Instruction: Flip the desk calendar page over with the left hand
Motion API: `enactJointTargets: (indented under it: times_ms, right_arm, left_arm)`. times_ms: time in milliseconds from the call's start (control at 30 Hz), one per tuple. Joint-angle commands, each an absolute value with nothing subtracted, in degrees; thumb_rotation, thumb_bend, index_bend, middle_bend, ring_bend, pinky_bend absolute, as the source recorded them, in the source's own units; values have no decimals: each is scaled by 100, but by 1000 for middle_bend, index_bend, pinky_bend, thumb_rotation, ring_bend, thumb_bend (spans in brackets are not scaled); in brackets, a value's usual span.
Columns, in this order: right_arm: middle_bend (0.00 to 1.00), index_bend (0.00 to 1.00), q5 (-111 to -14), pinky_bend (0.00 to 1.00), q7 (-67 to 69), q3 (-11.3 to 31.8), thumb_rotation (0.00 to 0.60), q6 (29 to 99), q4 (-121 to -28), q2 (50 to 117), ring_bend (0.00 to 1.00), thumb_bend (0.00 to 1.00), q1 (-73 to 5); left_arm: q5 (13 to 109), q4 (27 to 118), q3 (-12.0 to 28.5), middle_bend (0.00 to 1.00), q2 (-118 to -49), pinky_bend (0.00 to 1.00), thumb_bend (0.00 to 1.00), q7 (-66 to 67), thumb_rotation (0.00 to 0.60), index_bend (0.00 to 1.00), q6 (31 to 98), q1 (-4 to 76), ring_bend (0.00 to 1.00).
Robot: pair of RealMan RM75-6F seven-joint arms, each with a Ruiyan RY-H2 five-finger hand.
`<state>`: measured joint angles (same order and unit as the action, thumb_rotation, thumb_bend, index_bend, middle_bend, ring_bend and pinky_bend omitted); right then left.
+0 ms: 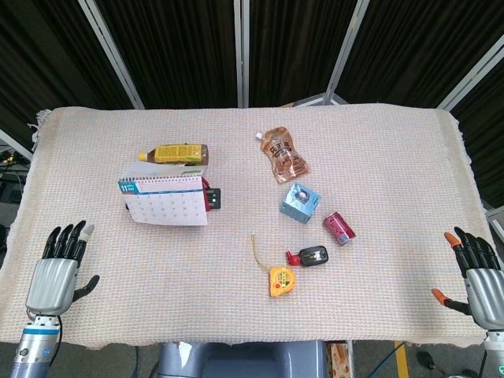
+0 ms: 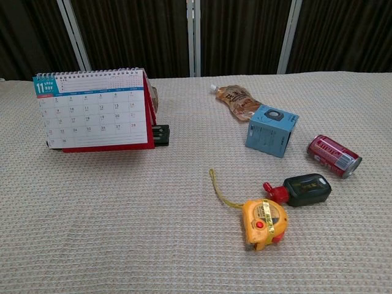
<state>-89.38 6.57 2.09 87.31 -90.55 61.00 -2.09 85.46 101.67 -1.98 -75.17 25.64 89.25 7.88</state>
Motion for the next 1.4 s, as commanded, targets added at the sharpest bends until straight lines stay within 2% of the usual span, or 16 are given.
enactJointTargets:
  times_ms: [33,267,333,367,433,500,567,667,733,967,1400]
  right_arm:
    - [0,21,-8944,0,657,207,600,8734,-9066,6098,0,64,-210]
    - [0,21,-8974,0,667,212,600,8790,-9103,6074,0,64,-194]
    - [0,21,-8972,0,662,216,600,8801,-9110,6066,0,64,-190]
    - [0,21,-8958,0,667,219,600,8793,-9114,6063,0,63,-191]
    - [0,21,-8920,0,687,227,600,8767,-9119,6054,0,63,-194]
    - [0,21,-8921,0,690,229,600,8766,-9122,6050,0,64,-196]
    - [0,21,-8928,0,688,229,600,8770,-9120,6049,0,64,-196]
    - [0,21,-8930,0,701,225,600,8773,-9118,6044,0,64,-192]
    - [0,20,-8931,0,720,224,600,8776,-9117,6036,0,64,-189]
    - [0,21,-8952,0,735,215,600,8777,-9116,6030,0,65,-189]
    - [0,21,-8913,0,805,240,600,8773,-9099,6013,0,64,-192]
  left_arm:
    - [8538,10164,-176,0,-7522,0,230,2565,600,0,8894,778,0]
    - [8404,10160,-72,0,-7536,0,228,2509,600,0,8760,775,0]
    - [8216,10209,23,0,-7544,1,244,2503,600,0,8682,788,0]
    - [8113,10230,83,15,-7560,36,287,2493,600,0,8644,801,23]
    - [7824,10248,252,212,-7619,205,443,2342,600,0,8489,863,209]
    - [7497,10309,351,578,-7633,454,688,2107,600,0,8201,936,536]
    - [7249,10355,424,699,-7603,533,838,1952,600,0,7955,1007,655]
    - [6729,10358,587,723,-7576,559,941,1842,600,0,7527,1167,692]
    - [6355,10319,707,727,-7603,564,963,1851,600,0,7264,1294,696]
    - [5230,10288,1024,730,-7553,570,973,1864,600,0,6359,1785,701]
    - [4206,10044,1139,730,-7851,570,973,2138,600,0,5981,2405,701]
